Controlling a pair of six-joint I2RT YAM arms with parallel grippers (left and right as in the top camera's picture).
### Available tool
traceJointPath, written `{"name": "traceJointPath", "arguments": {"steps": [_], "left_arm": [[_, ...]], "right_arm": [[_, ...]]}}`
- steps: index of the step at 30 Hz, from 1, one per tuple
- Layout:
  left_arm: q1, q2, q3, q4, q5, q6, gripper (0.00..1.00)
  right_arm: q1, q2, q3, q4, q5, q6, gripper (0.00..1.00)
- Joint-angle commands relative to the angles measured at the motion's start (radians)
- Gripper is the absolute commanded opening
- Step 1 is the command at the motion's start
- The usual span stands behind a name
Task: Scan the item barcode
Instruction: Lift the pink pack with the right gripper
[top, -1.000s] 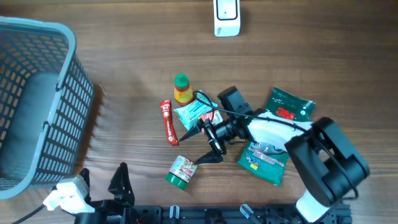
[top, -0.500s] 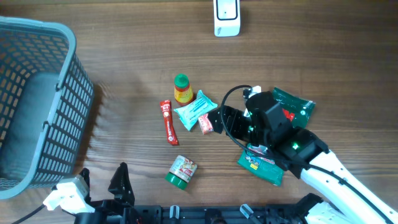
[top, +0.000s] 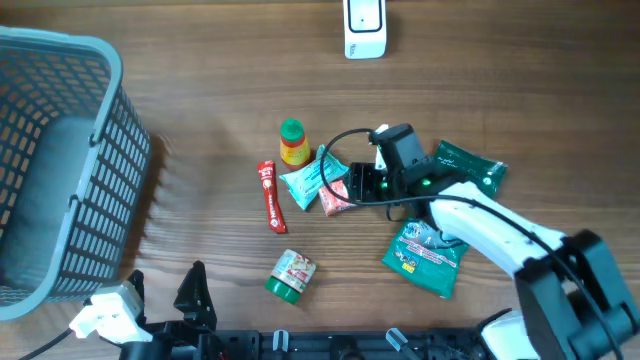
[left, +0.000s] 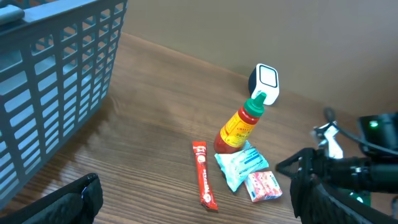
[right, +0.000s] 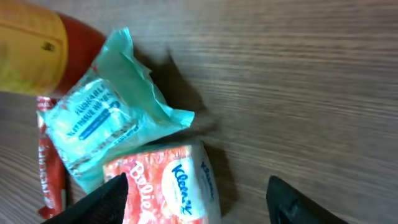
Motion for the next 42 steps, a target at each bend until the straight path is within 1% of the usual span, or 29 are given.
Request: {"name": "traceJointPath", "arguments": {"steps": [1,3,5,6,8,10,11,12,13,15,17,20,21,22,24,26,27,30,31,33,35,42], "left_arm": [[0.006,-0.003,-0.004,0.003,0.016,0.021,1.0],[0.006,-0.003,-0.004,0.003,0.016,0.021,1.0],[0.006,-0.003,-0.004,0.003,0.016,0.021,1.0],[0.006,-0.003,-0.004,0.003,0.016,0.021,1.0],[0.006,-0.003,-0.004,0.003,0.016,0.021,1.0],[0.006,-0.003,-0.004,0.003,0.016,0.021,1.0],[0.006,-0.003,-0.004,0.003,0.016,0.021,1.0],[0.006,-0.003,-0.004,0.003,0.016,0.021,1.0],[0.006,-0.003,-0.003,0.003,0.016,0.021,1.0],[0.006,-0.003,-0.004,0.003,0.016,0.021,1.0],[0.006,-0.003,-0.004,0.003,0.016,0.021,1.0],[0.006,-0.003,-0.004,0.003,0.016,0.021,1.0],[0.006,-0.003,-0.004,0.003,0.016,0.021,1.0],[0.006,-0.003,-0.003,0.003,0.016,0.021,1.0],[0.006,-0.003,-0.004,0.003,0.016,0.021,1.0],[0.006,-0.003,-0.004,0.003,0.016,0.021,1.0],[0.006,-0.003,-0.004,0.003,0.016,0.021,1.0],[0.006,-0.003,-0.004,0.003,0.016,0.021,1.0],[0.006,-0.003,-0.004,0.003,0.016,0.021,1.0],[0.006,-0.003,-0.004,0.003,0.016,0.021,1.0],[0.006,-0.003,-0.004,0.003,0.016,0.021,1.0],[0.006,-0.003,-0.004,0.003,0.016,0.021,1.0]], "right_arm": [[-0.003,0.066,-0.004,0.02,-0.051,0.003,0.68],[-0.003,0.104,-0.004,0.036,-0.099,0.004,0.65],[-0.003,0.124,-0.004,0.042,-0.102,0.03,0.61],[-0.003,0.127,-0.004,0.043,-0.103,0.032,0.57],[-0.003,0.127,-0.004,0.042,-0.116,0.046,0.46],[-0.003,0.127,-0.004,0.04,-0.149,0.048,0.41],[-0.001,0.133,-0.004,0.04,-0.17,0.061,0.32],[0.0,0.141,-0.004,0.039,-0.169,0.077,0.17],[-0.002,0.146,-0.004,0.039,-0.17,0.094,0.05],[-0.013,0.145,0.002,0.027,-0.18,0.104,0.04],[-0.04,0.132,0.037,-0.022,-0.23,0.137,0.04],[-0.097,0.034,0.09,-0.151,-0.349,0.192,0.04],[-0.117,-0.037,0.097,-0.222,-0.354,0.243,0.04],[-0.13,-0.128,0.097,-0.312,-0.359,0.35,0.04],[-0.134,-0.233,0.097,-0.409,-0.421,0.465,0.04],[-0.134,-0.336,0.097,-0.5,-0.478,0.504,0.04],[-0.134,-0.388,0.097,-0.579,-0.478,0.548,0.04],[-0.134,-0.472,0.097,-0.892,-0.485,0.781,0.04],[-0.134,-0.482,0.097,-0.95,-0.483,0.785,0.04],[-0.134,-0.487,0.097,-0.994,-0.465,0.736,0.04],[-0.134,-0.485,0.097,-0.995,-0.461,0.695,0.05],[-0.134,-0.485,0.097,-0.995,-0.438,0.673,0.04]]}}
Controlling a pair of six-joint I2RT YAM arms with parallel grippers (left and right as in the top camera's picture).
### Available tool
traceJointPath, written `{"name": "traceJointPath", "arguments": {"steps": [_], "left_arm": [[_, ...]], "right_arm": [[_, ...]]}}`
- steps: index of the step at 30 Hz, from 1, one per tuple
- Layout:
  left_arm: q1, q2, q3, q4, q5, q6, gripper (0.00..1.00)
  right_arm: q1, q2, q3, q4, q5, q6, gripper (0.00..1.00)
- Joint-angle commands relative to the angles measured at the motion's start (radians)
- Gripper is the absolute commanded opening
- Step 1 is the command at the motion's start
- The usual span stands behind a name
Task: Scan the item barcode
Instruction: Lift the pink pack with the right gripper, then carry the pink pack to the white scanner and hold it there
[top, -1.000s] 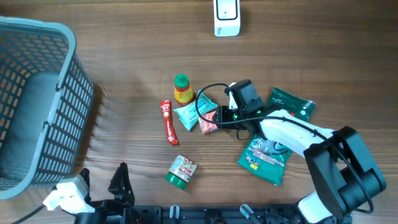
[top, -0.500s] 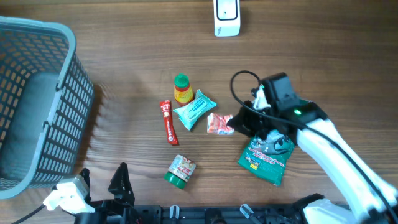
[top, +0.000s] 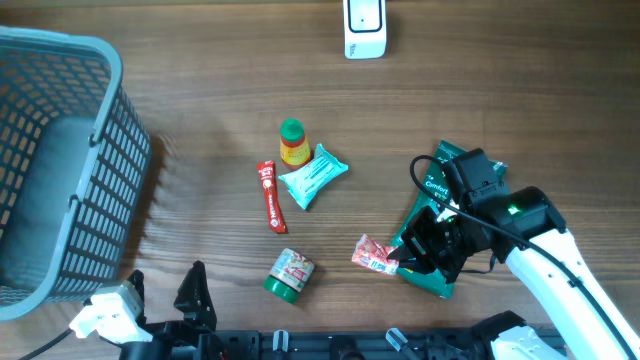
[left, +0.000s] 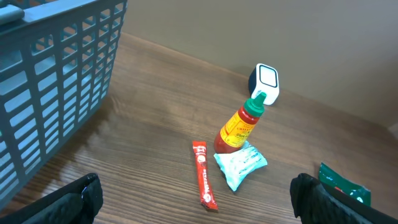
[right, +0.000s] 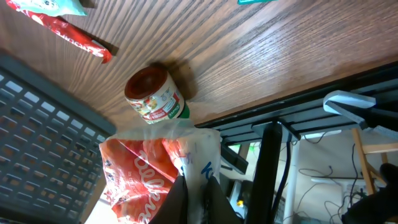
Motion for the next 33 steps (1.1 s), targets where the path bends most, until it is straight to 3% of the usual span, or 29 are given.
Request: {"name": "traceJointPath", "arguments": {"steps": [1,26,33], "left_arm": [[0.006,-0.003,-0.003,0.003,0.016,0.021,1.0],[0.006,-0.003,-0.003,0.003,0.016,0.021,1.0],[0.006,-0.003,-0.004,0.003,0.016,0.021,1.0]], "right_arm": [[0.0,-0.006,0.006,-0.002,0.018,-0.014,0.04],[0.0,-0.006,0.004,0.006,0.132,-0.05,0.04],[0.0,-0.006,0.004,0.328,0.16,-0.333,0.04]]}}
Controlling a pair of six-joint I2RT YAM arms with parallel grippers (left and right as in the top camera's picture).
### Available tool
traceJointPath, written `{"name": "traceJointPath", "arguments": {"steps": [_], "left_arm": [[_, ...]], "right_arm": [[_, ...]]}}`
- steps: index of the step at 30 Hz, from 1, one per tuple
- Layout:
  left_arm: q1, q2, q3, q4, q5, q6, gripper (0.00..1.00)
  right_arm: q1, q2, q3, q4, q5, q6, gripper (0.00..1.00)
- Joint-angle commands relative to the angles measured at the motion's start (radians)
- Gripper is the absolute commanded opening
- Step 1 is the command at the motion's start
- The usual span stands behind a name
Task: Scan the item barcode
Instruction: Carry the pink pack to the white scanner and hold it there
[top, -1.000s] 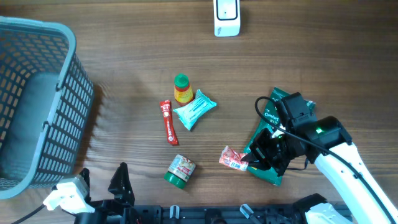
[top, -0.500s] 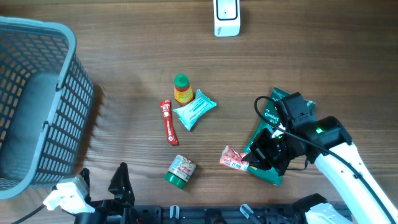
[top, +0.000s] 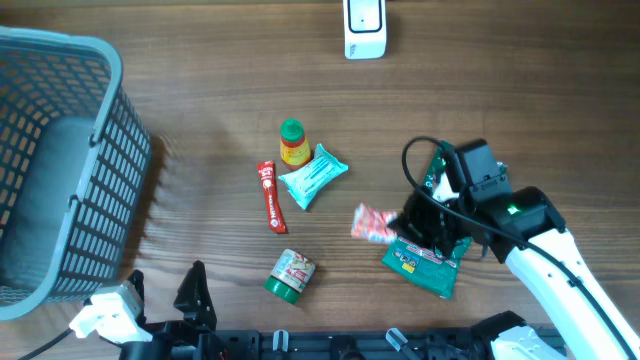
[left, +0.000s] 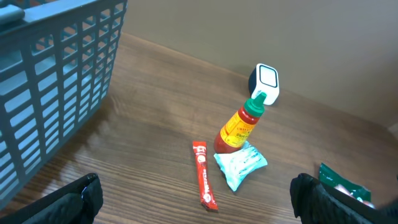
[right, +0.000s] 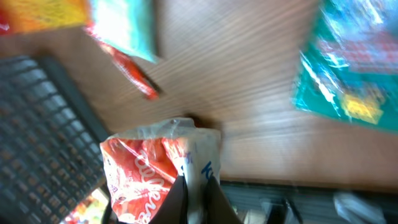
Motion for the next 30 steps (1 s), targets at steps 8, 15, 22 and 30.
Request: {"name": "traceJointPath", "arguments": {"steps": [8,15,22,30], "left_arm": [[0.006,-0.003,-0.004,0.002,0.016,0.021,1.0],[0.006,-0.003,-0.003,0.002,0.016,0.021,1.0],[0.006,-0.003,-0.004,0.002,0.016,0.021,1.0],[0.006,-0.003,-0.004,0.002,0.016,0.021,1.0]], "right_arm": [[0.0,0.009,0.006,0.43,0.38,-0.173,0.04],[-0.001,0.201,0.006,0.704,0.586,-0.235,0.04],[-0.002,0.546,0.006,1.354,0.631,-0.404,0.04],[-0.042,0.877,0.123,1.754,0.646,-0.476,0.04]]}}
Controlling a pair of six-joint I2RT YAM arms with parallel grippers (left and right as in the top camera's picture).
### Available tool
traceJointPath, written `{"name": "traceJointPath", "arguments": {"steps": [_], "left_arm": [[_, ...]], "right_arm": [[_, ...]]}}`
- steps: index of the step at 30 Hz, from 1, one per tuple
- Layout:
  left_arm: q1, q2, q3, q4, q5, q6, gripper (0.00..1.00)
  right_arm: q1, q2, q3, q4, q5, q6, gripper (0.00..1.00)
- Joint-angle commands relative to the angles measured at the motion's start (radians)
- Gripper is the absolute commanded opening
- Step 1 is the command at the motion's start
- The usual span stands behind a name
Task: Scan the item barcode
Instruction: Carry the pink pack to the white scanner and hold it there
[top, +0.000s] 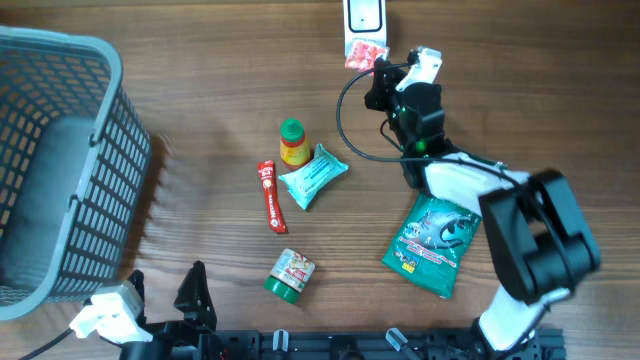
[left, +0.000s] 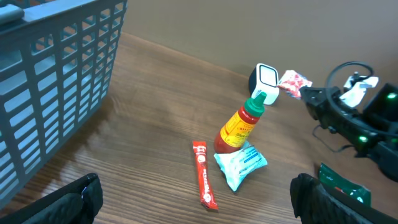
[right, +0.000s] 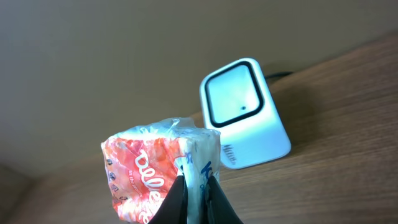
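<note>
An orange-red Kleenex tissue pack (right: 149, 168) is pinched in my right gripper (right: 194, 186), which is shut on its white edge. The pack (top: 366, 55) hangs just in front of the white scanner (top: 365, 20) at the table's far edge. In the right wrist view the scanner's dark window (right: 235, 98) faces the pack. The left wrist view shows the pack (left: 294, 82) right beside the scanner (left: 266, 81). My left gripper (left: 198, 199) stands open at the near edge with nothing between its fingers.
A grey basket (top: 60, 160) fills the left side. Mid-table are a hot sauce bottle (top: 292, 142), a teal packet (top: 313, 175), a red stick pack (top: 270, 195) and a small jar (top: 290, 275). A green pouch (top: 432, 245) lies at the right.
My right gripper, still shut on the tissue pack, was over the table's middle right by the green pouch. It is now at the far edge in front of the scanner.
My right gripper stood open around the tissue pack lying beside the teal packet. Then it was shut on the pack and held it near the front right. Then the pack hung by the green pouch, and now it is before the scanner. The left arm stayed still.
</note>
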Motion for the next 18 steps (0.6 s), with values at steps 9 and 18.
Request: {"name": "traceJointPath", "arguments": {"steps": [9,18], "left_arm": [[0.006,-0.003,-0.003,0.003,0.015,0.021,1.0],[0.006,-0.003,-0.003,0.003,0.015,0.021,1.0]], "right_arm": [[-0.076,0.441,0.563,-0.006,0.028,-0.155,0.04],[-0.076,0.58,0.726,0.032,0.027,-0.249,0.04]]}}
